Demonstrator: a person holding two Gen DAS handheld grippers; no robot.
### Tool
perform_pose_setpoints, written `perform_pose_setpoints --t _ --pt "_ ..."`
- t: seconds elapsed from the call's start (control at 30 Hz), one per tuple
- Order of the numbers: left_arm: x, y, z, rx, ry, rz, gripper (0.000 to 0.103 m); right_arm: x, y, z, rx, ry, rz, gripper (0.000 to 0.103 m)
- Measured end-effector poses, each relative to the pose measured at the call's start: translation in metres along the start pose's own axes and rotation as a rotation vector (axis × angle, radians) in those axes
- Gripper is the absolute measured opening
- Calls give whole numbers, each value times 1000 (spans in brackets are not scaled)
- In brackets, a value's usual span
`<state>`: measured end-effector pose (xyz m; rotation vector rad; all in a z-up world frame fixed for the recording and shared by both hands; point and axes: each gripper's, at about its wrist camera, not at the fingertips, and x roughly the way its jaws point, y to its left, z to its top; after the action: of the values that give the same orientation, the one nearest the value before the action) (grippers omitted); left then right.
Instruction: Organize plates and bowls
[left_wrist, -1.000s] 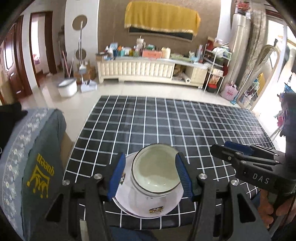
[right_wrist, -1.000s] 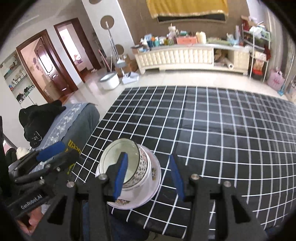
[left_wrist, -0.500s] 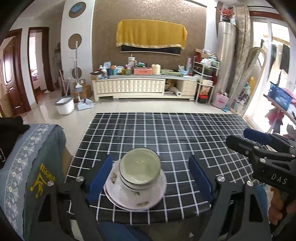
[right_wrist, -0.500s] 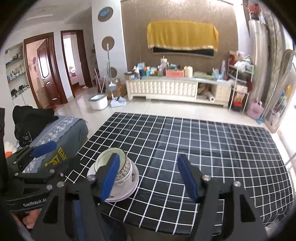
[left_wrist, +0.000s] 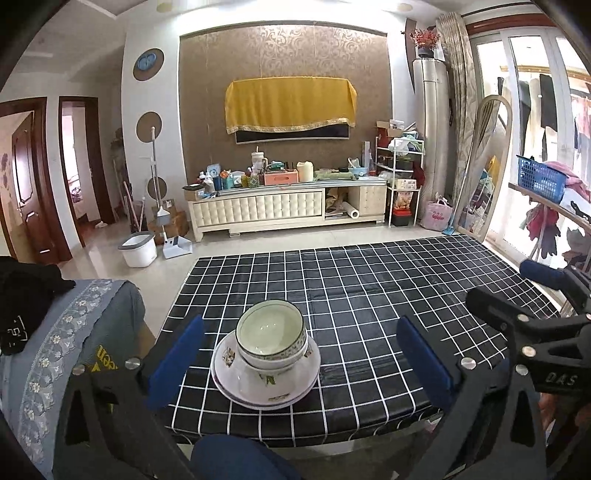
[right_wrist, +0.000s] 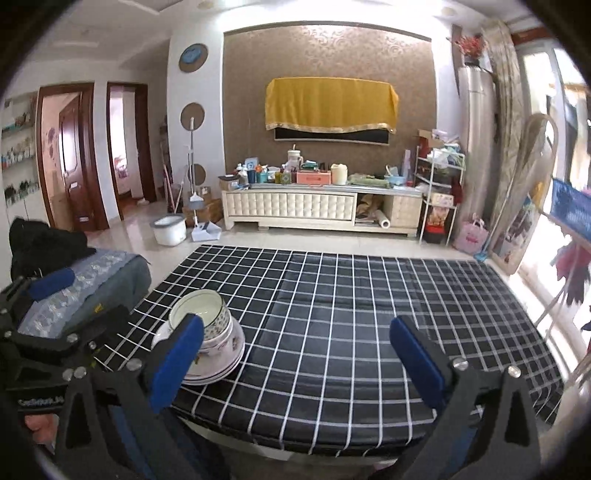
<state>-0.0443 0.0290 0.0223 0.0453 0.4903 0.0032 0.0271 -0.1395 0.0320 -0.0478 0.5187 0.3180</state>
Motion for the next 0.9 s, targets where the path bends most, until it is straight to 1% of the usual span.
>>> perform_pose_setpoints --t 0.23,0.33,0.53,0.9 --pt "-7 -4 -12 -3 13 -6 103 -5 -3 -12 5 26 12 103" --pt "-9 -3 -13 -5 13 -7 103 -5 -1 -12 -3 36 15 103" --pt "-12 -1 -14 -6 6 -10 103 -9 -1 -14 -11 42 28 103" --pt "-12 -2 -18 -1 12 -2 103 -15 -2 -20 -22 37 20 103"
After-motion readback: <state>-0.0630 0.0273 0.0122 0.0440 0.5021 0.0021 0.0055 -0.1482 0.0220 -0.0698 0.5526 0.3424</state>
